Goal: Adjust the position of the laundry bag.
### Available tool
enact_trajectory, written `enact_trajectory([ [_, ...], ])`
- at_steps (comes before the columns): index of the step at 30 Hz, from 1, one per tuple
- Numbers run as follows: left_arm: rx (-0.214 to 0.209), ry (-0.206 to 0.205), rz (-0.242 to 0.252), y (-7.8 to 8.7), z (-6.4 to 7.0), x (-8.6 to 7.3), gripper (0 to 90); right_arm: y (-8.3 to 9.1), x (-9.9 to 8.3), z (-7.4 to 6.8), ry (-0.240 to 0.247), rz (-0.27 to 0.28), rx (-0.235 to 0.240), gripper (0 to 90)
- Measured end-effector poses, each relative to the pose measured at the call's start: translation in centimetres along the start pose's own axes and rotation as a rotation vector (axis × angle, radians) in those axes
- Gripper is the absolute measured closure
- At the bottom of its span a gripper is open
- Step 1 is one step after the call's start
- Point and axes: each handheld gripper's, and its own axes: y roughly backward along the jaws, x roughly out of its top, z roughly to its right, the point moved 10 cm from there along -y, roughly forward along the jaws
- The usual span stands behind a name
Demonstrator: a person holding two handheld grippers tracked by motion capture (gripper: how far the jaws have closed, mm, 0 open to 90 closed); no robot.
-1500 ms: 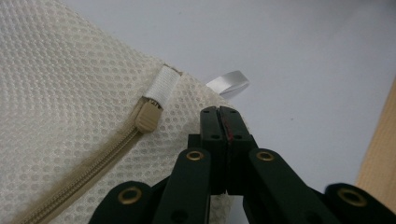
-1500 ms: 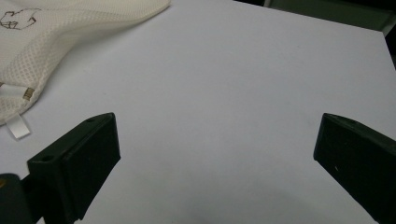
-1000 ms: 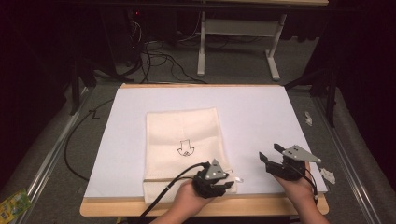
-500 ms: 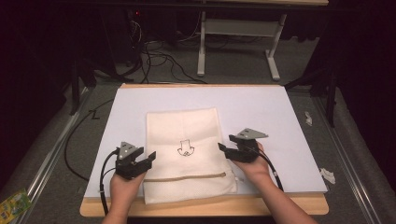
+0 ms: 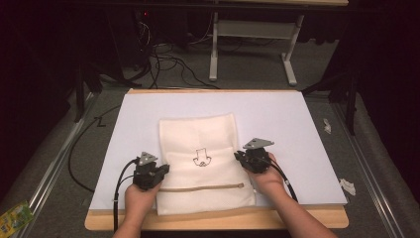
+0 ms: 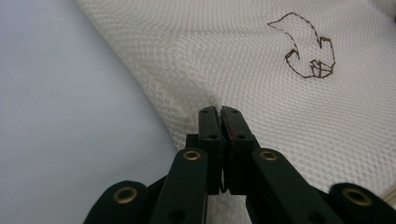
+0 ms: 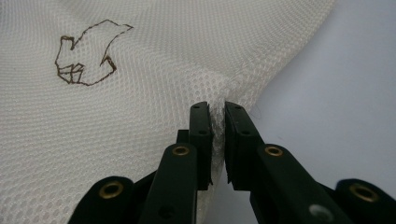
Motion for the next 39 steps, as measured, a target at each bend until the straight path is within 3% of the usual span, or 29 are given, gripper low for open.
enact_trajectory([
  [8, -0.088, -0.106, 0.012, -4.5, 5.0, 3.1, 88.3, 3.7, -2.9, 5.9, -0.117, 0.019, -0.105, 83.4],
  [13, -0.101, -0.184, 0.028, -6.5, 7.4, 4.6, 88.3, 5.6, -4.7, 9.0, -0.156, 0.031, -0.173, 83.4],
  [18, -0.080, -0.186, 0.051, -6.8, 6.9, 5.5, 88.3, 5.1, -4.4, 10.4, -0.165, 0.048, -0.182, 83.4],
  [22, -0.047, -0.177, 0.028, -7.0, 5.3, 5.0, 88.2, 3.6, -3.7, 9.7, -0.150, 0.026, -0.169, 83.4],
  [26, -0.034, -0.173, 0.029, -6.7, 5.0, 4.8, 87.7, 3.0, -3.5, 9.1, -0.102, 0.012, -0.187, 80.9],
  [27, -0.028, -0.173, 0.033, -6.7, 5.0, 4.8, 86.8, 3.0, -3.5, 9.2, -0.111, 0.017, -0.179, 79.9],
  [29, -0.017, -0.165, 0.040, -6.5, 4.7, 4.7, 79.0, 3.0, -3.4, 9.4, -0.134, 0.025, -0.175, 73.9],
  [31, -0.007, -0.154, 0.065, -6.1, 4.5, 4.8, 64.9, 3.1, -3.3, 9.8, -0.158, 0.038, -0.177, 64.1],
  [35, -0.015, -0.155, 0.124, -4.4, 4.2, 5.2, 50.0, 4.7, -2.3, 10.2, -0.222, 0.113, -0.162, 51.8],
  [39, -0.030, -0.143, 0.145, -3.3, 4.1, 5.0, 40.9, 7.0, -2.0, 9.8, -0.203, 0.161, -0.145, 46.0],
])
